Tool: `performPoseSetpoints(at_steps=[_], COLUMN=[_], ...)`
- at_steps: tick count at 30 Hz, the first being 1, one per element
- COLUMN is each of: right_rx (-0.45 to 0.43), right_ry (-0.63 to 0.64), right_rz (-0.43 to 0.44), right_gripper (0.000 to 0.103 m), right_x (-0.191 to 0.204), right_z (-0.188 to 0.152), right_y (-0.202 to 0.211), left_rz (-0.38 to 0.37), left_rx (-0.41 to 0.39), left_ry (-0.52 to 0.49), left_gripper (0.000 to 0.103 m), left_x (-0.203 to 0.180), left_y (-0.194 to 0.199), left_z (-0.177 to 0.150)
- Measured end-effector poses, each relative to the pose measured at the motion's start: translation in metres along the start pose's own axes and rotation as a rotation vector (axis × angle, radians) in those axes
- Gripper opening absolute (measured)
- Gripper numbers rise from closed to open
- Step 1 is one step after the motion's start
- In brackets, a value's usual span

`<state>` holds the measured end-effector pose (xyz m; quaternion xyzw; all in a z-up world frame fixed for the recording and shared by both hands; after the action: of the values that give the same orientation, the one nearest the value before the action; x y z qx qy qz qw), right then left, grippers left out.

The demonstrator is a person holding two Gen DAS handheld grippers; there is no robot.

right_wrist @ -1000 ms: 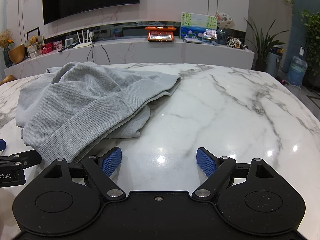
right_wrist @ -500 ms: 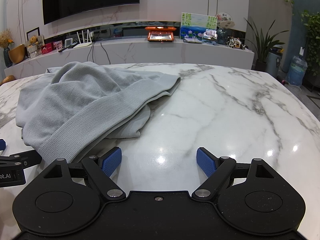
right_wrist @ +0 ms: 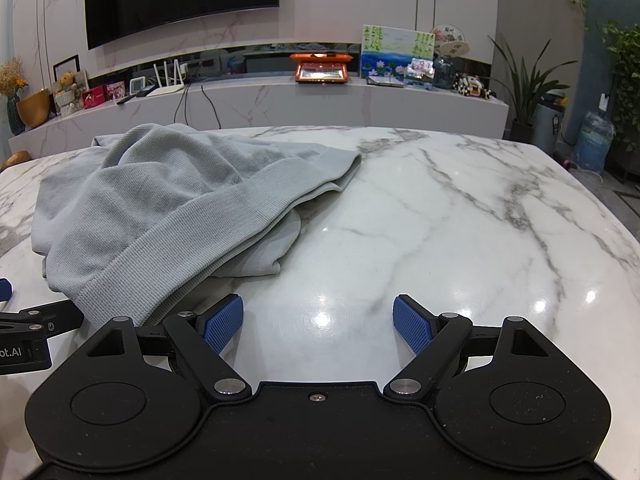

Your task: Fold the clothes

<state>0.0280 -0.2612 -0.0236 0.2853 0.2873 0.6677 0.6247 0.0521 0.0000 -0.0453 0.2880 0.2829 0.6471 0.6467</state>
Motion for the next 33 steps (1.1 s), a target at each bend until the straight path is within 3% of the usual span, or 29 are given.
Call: performPoseSetpoints(at_steps=[7,12,16,22,25,30,33], right_rx=[-0.004,-0.07,-0.089,-0.133,-0.136,-0.13,-0.112], right_ry=[0.041,0.09,0.135,0.231,0.293,0.421,0.47], right_rz=[0.015,0.065,0.078,0.134,0.155,0.125,0.083], right_gripper=[0.081,0.079,0.078,0.059,0.058,0.053,0.045], right_x=[0.004,0.016,0.025,0.048,0.066,0.095,0.105], right_z=[-0.005,-0.001,-0.004,-0.01,-0.014,-0.021,-0.021], right_y=[0.006,0.023,0.033,0.06,0.07,0.072,0.065], left_rz=[-0.009,-0.029,-0.023,0.009,0.022,0.04,0.025], left_rx=[0.014,0.028,0.035,0.031,0.018,0.013,0.025], left_ry=[-0.019,-0.011,-0.029,-0.042,-0.044,-0.075,-0.053], left_gripper=[0.098,0.094,0.086,0.068,0.059,0.057,0.057], left_x=[0.002,0.008,0.013,0.021,0.024,0.025,0.032], left_y=[0.005,0.009,0.016,0.027,0.03,0.035,0.037], left_z=[-0.002,-0.003,-0.008,-0.011,-0.01,-0.005,-0.002])
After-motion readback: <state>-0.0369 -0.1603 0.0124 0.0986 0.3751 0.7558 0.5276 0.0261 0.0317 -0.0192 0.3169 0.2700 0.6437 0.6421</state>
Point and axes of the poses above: each gripper's, at about its wrist camera, not at the fingertips, and y roughly against the way its jaws point, x to its left, z to its top, the point moved 7 cm from there along -y, roughly the way its jaws point, and after that the axes turned 7 degrees about x, right-handed, at the moved point
